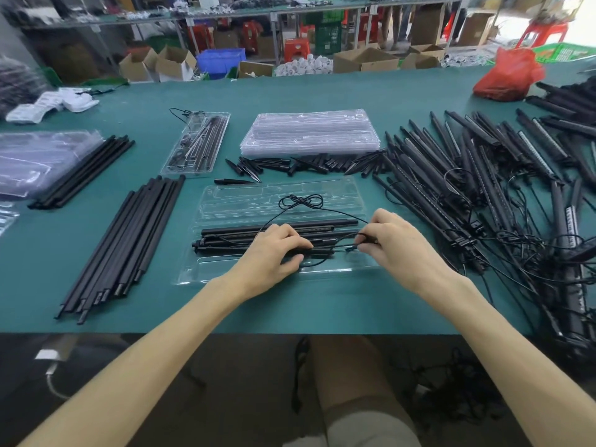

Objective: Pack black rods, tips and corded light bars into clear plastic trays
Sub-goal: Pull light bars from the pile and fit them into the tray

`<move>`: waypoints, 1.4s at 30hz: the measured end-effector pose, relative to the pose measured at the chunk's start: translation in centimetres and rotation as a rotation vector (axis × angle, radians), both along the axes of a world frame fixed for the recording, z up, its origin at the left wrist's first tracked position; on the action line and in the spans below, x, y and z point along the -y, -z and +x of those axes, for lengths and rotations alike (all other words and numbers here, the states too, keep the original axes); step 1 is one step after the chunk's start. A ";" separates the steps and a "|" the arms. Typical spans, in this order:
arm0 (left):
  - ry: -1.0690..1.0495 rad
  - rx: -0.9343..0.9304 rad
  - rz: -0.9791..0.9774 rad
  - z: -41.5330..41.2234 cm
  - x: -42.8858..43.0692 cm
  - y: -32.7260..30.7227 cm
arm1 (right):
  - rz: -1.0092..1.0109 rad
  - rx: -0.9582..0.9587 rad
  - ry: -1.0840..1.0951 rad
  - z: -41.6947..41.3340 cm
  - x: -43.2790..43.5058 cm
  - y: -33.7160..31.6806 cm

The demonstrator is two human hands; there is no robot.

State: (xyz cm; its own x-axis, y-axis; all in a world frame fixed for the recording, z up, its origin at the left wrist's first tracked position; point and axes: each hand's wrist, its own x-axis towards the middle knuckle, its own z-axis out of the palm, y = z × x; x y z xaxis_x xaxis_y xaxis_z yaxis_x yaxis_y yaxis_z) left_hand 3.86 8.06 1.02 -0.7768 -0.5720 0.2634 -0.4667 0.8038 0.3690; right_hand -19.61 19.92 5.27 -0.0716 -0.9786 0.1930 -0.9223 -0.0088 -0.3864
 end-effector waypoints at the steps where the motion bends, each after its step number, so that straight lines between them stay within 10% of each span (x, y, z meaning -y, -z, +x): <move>1: 0.000 0.009 -0.003 0.0 0.0 -0.1 | 0.025 0.047 0.006 0.1 0.1 -0.2; 31: -0.156 -0.093 0.043 -0.9 -1.0 1.0 | 0.252 0.715 0.279 -0.2 3.2 1.5; 42: -0.174 -0.160 0.112 -0.8 -1.2 1.2 | 0.181 0.377 0.281 2.1 3.0 2.0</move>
State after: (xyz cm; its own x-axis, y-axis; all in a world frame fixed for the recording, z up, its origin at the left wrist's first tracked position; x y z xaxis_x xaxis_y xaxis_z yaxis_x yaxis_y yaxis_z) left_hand 3.05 9.21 -0.19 -0.6176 -0.7259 0.3026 -0.5228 0.6664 0.5316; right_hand -17.47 16.95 3.28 -0.3692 -0.9269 -0.0682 -0.6755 0.3180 -0.6653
